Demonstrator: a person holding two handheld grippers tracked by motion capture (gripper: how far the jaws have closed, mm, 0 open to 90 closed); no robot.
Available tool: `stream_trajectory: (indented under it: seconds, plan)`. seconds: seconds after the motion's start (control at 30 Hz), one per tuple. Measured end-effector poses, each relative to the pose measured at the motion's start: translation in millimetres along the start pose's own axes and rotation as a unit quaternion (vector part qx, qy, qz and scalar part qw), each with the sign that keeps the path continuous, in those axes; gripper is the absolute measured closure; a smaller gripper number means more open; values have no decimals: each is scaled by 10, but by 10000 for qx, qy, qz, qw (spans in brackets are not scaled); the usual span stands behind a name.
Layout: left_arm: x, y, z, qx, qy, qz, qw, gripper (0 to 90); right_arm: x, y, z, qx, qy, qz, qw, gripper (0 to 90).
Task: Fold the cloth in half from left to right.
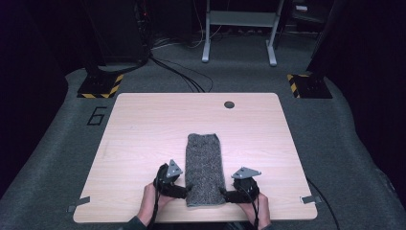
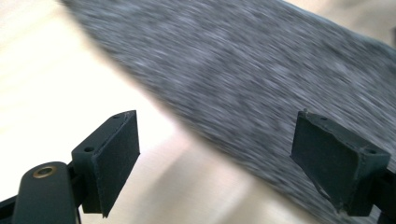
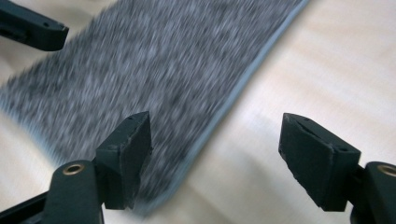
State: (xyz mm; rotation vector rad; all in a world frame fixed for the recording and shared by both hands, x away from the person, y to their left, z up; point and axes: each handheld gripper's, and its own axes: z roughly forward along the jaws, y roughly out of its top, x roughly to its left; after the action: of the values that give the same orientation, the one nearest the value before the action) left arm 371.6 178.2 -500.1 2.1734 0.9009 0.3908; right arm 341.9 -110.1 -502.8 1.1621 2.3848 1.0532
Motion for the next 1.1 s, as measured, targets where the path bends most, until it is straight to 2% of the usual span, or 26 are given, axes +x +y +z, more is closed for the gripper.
stream_trajectory:
  seconds: [0.07,0.1,0.17,0.2,0.33,0.4,0.53,0.6,0.73,0.93,1.1]
  plan:
    - [109,86,25,83,157,-48,9998,149,-75,116,35,-45,-14,-32,10000,255]
    - [193,141,58,56,85,-249,9996,148,-111,174,67,-64,12,-3,10000,256]
    - [306,224,131,66,255,-327,9991,152,-198,304,147,-69,-11,5,10000,259]
    - [364,261,162,96,211,-379,9990,153,-241,359,188,-50,-28,-3,10000,259]
    - [511,372,282,150,379,-423,9983,154,-383,545,337,-62,-93,53,9999,267]
    - [586,422,346,212,391,-546,9975,156,-451,627,406,-42,-115,106,9999,267]
    - [692,524,459,228,563,-622,9962,168,-545,786,529,13,-149,140,9998,275]
    - [740,576,502,210,534,-747,9956,175,-563,850,579,42,-191,187,9996,280]
    - [829,687,601,221,695,-843,9938,192,-638,992,695,42,-299,208,9993,298]
    - [963,740,743,284,794,-1084,9905,232,-791,1184,860,34,-465,360,9983,336]
    - [978,744,827,405,843,-1058,9900,256,-830,1267,1069,255,-565,327,9975,364]
